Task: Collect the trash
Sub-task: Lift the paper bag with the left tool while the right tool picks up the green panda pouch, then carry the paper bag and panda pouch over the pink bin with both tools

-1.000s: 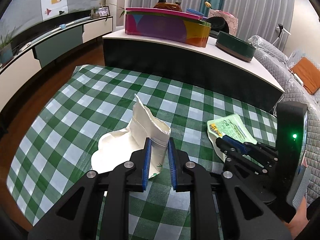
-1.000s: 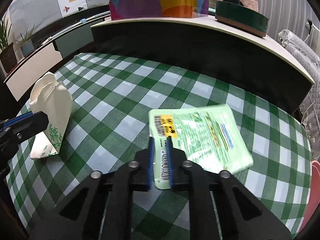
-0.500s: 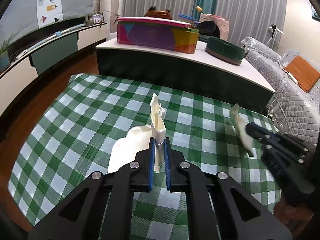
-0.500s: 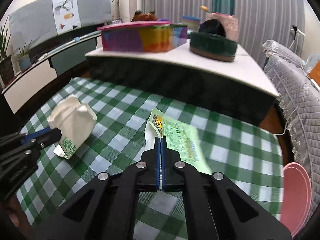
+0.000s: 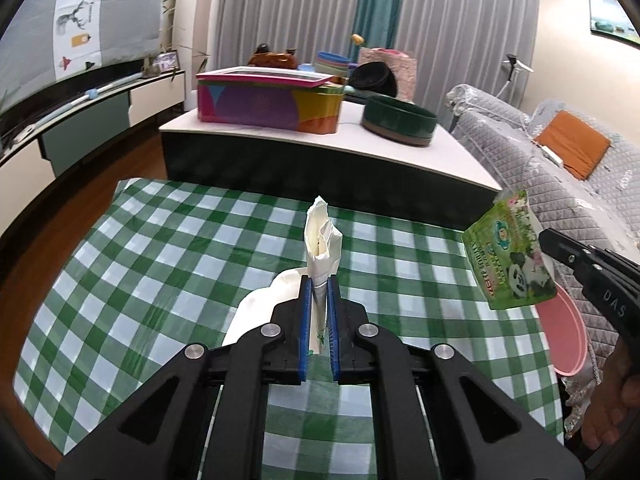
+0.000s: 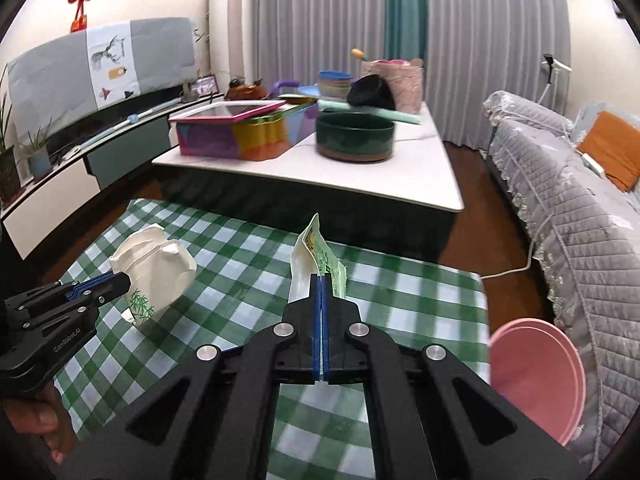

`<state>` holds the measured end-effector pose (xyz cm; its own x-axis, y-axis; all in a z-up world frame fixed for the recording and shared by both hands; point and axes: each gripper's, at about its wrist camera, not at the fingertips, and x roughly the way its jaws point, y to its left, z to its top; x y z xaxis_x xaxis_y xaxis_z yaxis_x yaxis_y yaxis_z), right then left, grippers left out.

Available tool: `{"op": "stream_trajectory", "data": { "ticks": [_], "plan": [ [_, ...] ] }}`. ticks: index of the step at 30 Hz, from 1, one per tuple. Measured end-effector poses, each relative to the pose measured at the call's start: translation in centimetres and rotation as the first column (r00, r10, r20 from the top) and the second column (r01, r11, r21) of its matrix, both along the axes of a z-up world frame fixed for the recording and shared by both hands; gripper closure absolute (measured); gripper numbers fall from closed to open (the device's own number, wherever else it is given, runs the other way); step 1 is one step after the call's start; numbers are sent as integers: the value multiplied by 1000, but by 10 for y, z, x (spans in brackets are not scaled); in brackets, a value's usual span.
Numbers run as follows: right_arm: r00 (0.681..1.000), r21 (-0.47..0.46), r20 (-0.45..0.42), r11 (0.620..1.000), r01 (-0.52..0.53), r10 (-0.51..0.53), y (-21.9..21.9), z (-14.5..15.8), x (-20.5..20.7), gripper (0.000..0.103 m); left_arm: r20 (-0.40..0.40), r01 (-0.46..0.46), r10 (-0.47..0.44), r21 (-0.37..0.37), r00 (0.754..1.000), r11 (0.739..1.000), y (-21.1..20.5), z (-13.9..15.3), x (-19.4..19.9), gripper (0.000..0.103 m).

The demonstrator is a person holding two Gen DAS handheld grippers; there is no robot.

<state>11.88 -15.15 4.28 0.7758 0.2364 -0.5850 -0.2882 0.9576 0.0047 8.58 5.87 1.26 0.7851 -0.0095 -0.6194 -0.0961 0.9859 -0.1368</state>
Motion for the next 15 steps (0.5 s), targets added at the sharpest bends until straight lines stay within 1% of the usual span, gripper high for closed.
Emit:
{"op": "stream_trajectory", "data": {
  "ticks": [8, 15],
  "plan": [
    [995, 38, 44, 995, 90, -91, -55, 20, -24, 103, 38, 88, -88, 0, 995, 996, -27, 11, -11, 96],
    [982, 65, 65, 982, 175, -179, -113, 33, -34, 103, 58, 185, -185, 0, 981, 983, -65, 23, -13, 96]
  ]
}}
